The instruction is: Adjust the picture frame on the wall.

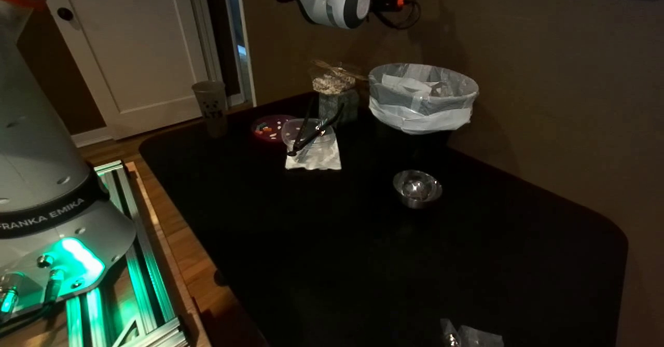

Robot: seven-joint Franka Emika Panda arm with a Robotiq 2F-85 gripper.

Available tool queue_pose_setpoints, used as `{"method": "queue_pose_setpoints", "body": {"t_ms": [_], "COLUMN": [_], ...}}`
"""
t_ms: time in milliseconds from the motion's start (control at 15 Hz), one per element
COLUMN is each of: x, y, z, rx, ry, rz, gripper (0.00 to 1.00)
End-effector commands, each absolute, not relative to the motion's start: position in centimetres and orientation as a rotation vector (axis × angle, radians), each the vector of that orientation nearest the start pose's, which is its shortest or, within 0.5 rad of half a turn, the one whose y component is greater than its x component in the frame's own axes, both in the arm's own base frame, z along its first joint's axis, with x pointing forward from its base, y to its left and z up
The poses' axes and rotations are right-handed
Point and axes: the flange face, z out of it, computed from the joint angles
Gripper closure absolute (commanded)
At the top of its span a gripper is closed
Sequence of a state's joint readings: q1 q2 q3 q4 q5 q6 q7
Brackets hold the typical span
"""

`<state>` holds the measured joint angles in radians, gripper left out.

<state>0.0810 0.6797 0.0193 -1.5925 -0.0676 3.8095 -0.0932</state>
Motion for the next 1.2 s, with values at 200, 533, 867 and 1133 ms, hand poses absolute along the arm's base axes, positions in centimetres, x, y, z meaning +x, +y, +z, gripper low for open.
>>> {"method": "queue_pose_setpoints", "body": {"t_ms": [200, 533, 867, 1133], "x": [74.8, 75.6, 75.9, 76.0], "y": [6.8, 7.3, 8.0, 8.4], "z": [40.5, 40.5, 40.9, 41.3], "rx": [-2.183, -2.143, -2.096, -2.067], "ry": [-0.165, -0.131, -0.104, -0.092], "rz": [-2.172, -2.166, -2.161, -2.161], "gripper": [0.0, 0.0, 0.0, 0.0]}}
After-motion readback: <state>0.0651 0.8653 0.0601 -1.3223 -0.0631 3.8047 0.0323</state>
